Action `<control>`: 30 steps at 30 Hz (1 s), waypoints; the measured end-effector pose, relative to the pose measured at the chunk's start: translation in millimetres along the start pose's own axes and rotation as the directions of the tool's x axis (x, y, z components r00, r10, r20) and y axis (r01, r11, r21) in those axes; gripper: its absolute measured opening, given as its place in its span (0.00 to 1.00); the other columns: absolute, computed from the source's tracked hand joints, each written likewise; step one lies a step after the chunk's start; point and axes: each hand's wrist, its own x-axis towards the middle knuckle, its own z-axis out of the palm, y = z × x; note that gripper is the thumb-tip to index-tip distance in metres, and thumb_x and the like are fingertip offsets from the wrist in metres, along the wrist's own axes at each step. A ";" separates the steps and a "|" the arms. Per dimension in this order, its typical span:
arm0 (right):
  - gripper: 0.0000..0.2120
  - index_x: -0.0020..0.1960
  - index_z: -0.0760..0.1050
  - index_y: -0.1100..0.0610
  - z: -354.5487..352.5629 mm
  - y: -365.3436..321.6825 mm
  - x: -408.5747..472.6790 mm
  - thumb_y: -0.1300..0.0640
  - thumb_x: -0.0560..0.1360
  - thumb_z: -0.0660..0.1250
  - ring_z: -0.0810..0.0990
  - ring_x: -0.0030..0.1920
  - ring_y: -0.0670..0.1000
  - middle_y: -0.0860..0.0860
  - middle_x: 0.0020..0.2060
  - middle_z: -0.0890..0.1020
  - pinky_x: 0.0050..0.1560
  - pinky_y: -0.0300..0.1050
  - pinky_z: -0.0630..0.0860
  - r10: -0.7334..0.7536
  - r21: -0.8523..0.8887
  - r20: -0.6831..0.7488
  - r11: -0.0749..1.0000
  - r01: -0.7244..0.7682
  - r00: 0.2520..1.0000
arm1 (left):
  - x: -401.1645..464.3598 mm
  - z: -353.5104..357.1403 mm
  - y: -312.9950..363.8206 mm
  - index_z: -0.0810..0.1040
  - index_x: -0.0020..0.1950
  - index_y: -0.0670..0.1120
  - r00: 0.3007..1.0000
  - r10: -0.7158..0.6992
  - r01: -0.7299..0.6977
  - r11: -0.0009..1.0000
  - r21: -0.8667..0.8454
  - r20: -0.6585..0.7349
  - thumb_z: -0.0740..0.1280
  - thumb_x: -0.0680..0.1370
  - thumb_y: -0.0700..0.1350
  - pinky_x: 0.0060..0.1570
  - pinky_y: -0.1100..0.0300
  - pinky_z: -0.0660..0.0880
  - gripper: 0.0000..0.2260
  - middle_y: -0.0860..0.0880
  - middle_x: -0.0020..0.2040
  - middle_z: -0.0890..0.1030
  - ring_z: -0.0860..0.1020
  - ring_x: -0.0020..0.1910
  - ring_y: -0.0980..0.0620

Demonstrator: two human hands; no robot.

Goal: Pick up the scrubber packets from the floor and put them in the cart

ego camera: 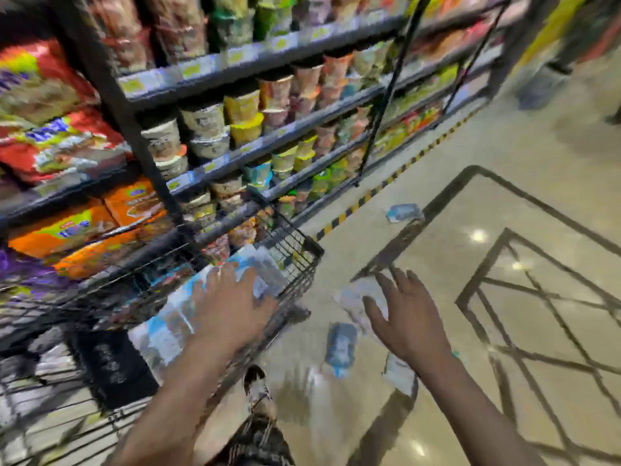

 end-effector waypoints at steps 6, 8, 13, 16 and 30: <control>0.38 0.72 0.75 0.55 -62.7 101.4 -170.9 0.31 0.78 0.48 0.71 0.71 0.66 0.58 0.74 0.72 0.72 0.62 0.67 0.379 0.049 -0.134 0.925 -0.376 0.916 | -84.0 -7.5 130.3 0.83 0.62 0.51 0.928 0.363 -0.367 0.929 -0.051 -0.079 0.55 0.71 0.66 0.60 0.39 0.73 0.30 0.42 0.64 0.80 0.77 0.64 0.37; 0.37 0.71 0.75 0.54 -76.6 126.9 -207.4 0.31 0.77 0.49 0.71 0.71 0.64 0.56 0.73 0.73 0.72 0.61 0.67 0.458 0.063 -0.155 0.889 -0.453 0.876 | -97.4 -7.3 173.0 0.84 0.60 0.52 0.885 0.461 -0.462 0.887 -0.016 -0.062 0.58 0.72 0.65 0.58 0.42 0.76 0.27 0.44 0.62 0.82 0.80 0.61 0.40; 0.28 0.68 0.78 0.54 -104.2 171.7 -245.2 0.37 0.77 0.60 0.75 0.66 0.62 0.54 0.69 0.77 0.66 0.57 0.74 0.546 0.101 -0.283 0.834 -0.542 0.788 | -105.1 -8.9 265.5 0.84 0.57 0.50 0.757 0.650 -0.650 0.759 0.016 -0.064 0.60 0.75 0.63 0.55 0.46 0.79 0.22 0.48 0.56 0.84 0.83 0.55 0.43; 0.28 0.68 0.77 0.54 -105.0 211.0 -243.9 0.37 0.78 0.59 0.76 0.66 0.61 0.55 0.67 0.78 0.67 0.56 0.73 0.577 0.113 -0.273 0.814 -0.570 0.769 | -96.5 4.8 306.4 0.83 0.60 0.50 0.750 0.658 -0.658 0.753 0.021 -0.067 0.61 0.75 0.62 0.58 0.43 0.77 0.22 0.48 0.60 0.83 0.82 0.59 0.43; 0.24 0.66 0.80 0.56 -148.9 418.8 -84.5 0.44 0.75 0.71 0.81 0.61 0.63 0.58 0.63 0.82 0.63 0.59 0.76 0.467 -0.008 -0.127 0.882 -0.472 0.875 | 17.2 30.0 504.1 0.68 0.78 0.55 0.872 0.482 -0.484 0.875 -0.008 0.085 0.44 0.71 0.66 0.75 0.36 0.54 0.39 0.47 0.78 0.67 0.63 0.78 0.41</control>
